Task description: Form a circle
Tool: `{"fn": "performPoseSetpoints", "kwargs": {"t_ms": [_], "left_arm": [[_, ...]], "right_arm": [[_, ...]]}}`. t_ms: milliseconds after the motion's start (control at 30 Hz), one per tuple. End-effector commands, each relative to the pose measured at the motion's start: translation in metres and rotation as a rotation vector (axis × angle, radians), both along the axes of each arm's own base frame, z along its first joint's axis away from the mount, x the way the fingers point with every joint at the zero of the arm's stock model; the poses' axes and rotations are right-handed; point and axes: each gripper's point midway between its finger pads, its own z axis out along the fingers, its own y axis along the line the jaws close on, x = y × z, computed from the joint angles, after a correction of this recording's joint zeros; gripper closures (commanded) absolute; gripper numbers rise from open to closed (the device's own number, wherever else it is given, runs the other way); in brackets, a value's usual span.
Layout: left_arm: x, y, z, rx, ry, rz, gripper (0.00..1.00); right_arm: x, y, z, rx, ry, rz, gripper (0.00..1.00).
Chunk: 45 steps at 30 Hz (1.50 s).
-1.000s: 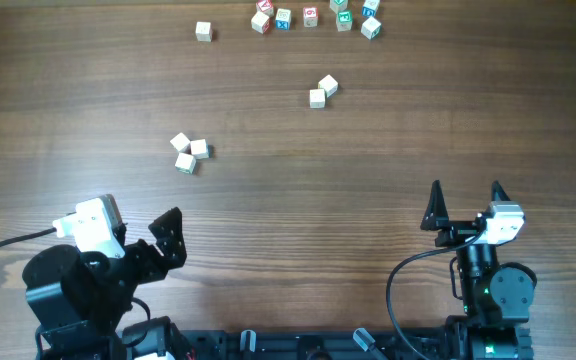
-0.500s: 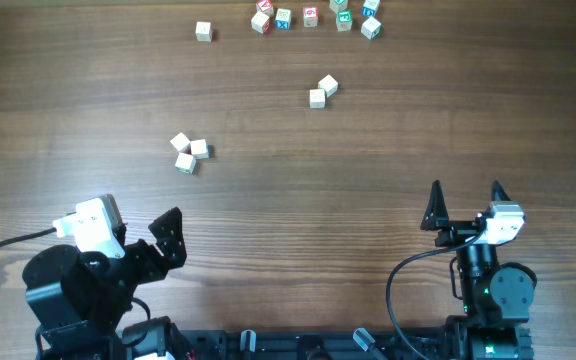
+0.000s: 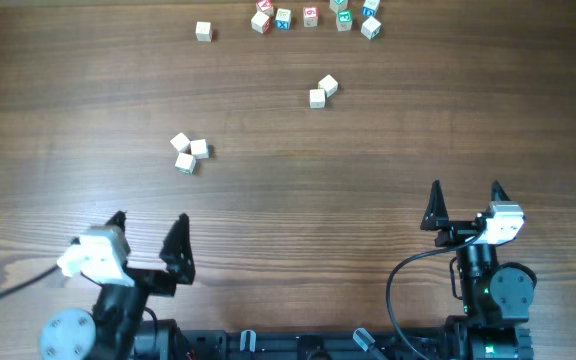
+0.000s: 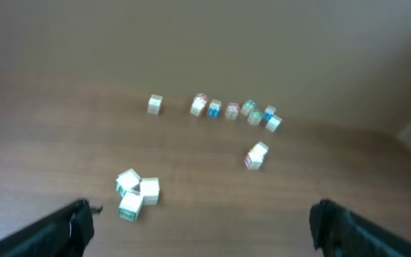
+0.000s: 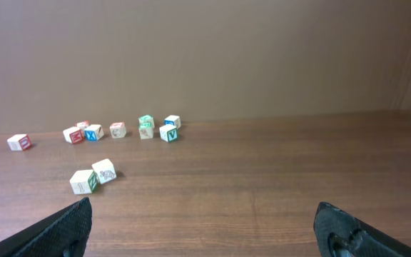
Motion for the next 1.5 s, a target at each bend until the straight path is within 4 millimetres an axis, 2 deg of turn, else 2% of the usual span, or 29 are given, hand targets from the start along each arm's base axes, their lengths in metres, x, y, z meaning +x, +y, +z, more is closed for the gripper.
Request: {"fn": "performPoseSetpoints", "kwargs": {"t_ms": [0, 67, 133, 433, 1467], "left_arm": [[0.026, 0.002, -0.033, 0.005, -0.105, 0.01, 0.0], [0.046, 0.001, -0.047, -0.02, -0.179, 0.005, 0.0], [0.055, 0.0, -0.058, -0.018, -0.207, 0.005, 0.0], [0.069, 0.021, -0.121, 0.007, -0.104, 0.142, 0.0], [0.069, 0.016, -0.121, 0.027, -0.108, 0.114, 0.0]], "right_arm": [[-0.001, -0.001, 0.003, -0.011, -0.016, -0.003, 0.0], [-0.001, -0.001, 0.003, -0.011, -0.017, -0.003, 0.0], [-0.001, -0.001, 0.003, -0.011, -0.016, -0.003, 0.0], [-0.001, -0.001, 0.003, -0.011, -0.016, -0.003, 0.0], [-0.001, -0.001, 0.003, -0.011, -0.017, -0.003, 0.0]]}}
